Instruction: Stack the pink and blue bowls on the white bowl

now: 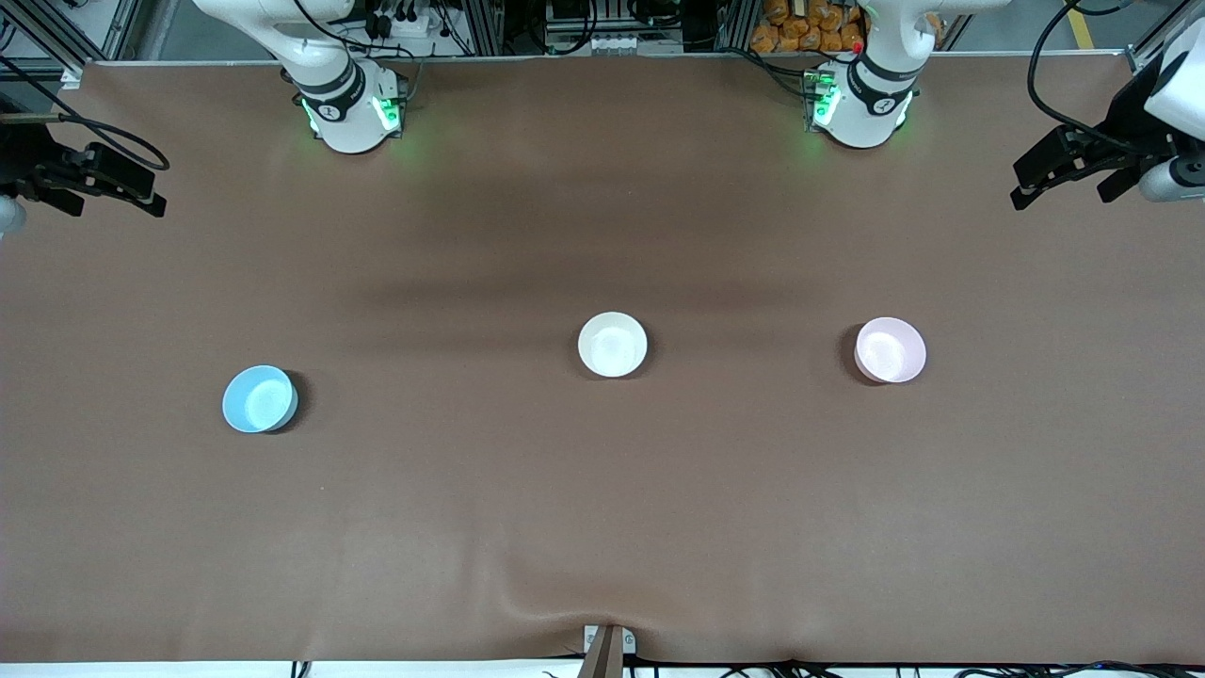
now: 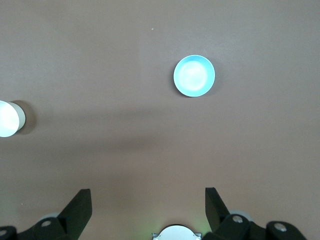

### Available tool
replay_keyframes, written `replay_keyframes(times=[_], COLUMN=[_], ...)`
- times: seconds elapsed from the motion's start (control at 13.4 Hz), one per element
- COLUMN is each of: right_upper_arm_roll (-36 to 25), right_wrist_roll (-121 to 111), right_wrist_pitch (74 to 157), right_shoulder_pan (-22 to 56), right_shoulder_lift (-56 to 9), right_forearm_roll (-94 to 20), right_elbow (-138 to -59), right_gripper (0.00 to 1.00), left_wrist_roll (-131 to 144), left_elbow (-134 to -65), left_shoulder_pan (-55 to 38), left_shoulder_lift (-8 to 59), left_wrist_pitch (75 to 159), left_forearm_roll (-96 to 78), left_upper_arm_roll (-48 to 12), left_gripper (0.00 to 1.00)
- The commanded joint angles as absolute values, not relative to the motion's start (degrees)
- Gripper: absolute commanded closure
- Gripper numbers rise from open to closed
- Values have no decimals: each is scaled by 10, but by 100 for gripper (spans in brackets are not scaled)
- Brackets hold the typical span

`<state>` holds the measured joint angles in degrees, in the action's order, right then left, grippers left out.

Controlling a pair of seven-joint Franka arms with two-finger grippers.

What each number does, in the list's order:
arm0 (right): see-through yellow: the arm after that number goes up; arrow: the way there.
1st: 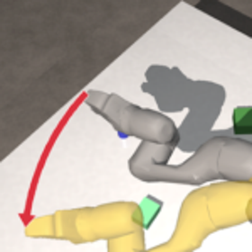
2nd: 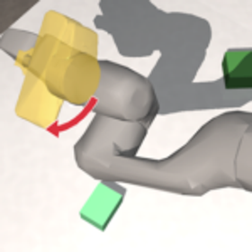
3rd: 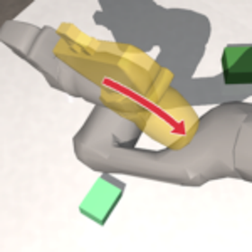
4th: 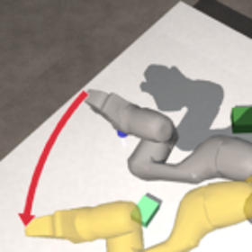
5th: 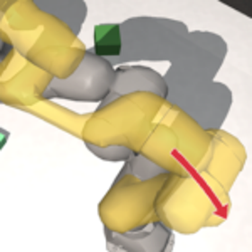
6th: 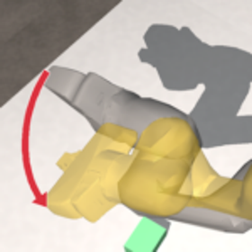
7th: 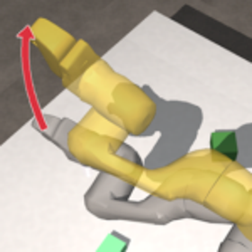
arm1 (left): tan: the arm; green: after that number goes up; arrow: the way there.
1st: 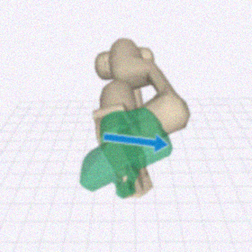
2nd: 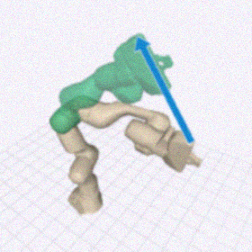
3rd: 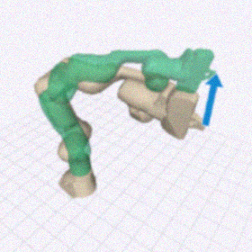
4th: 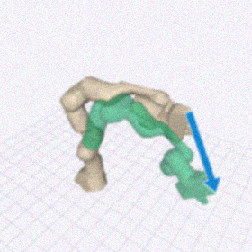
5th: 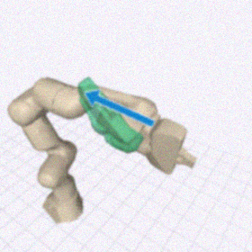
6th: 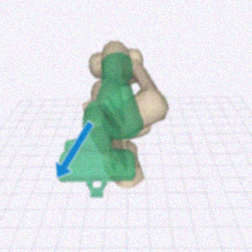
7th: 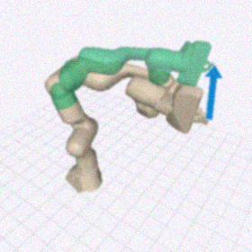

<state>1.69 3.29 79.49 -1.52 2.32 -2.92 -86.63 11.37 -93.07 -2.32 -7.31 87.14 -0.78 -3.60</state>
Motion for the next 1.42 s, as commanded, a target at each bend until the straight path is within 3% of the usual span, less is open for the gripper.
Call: replay_keyframes(times=[0.0, 1.34], right_upper_arm_roll=[16, 15], right_wrist_roll=[41, 41], right_wrist_pitch=[790, 790], right_shoulder_pan=[-11, -11], right_shoulder_lift=[23, 23], right_forearm_roll=[-26, -26], right_elbow=[-862, -863], right_gripper=[0, 0], left_wrist_roll=[105, 102], left_elbow=[-912, -928], left_shoulder_pan=[-25, -18], left_shoulder_lift=[-64, -64], left_wrist_pitch=[855, 850], left_forearm_roll=[-10, 0], left_upper_arm_roll=[-33, -36], left_gripper=[0, 0])
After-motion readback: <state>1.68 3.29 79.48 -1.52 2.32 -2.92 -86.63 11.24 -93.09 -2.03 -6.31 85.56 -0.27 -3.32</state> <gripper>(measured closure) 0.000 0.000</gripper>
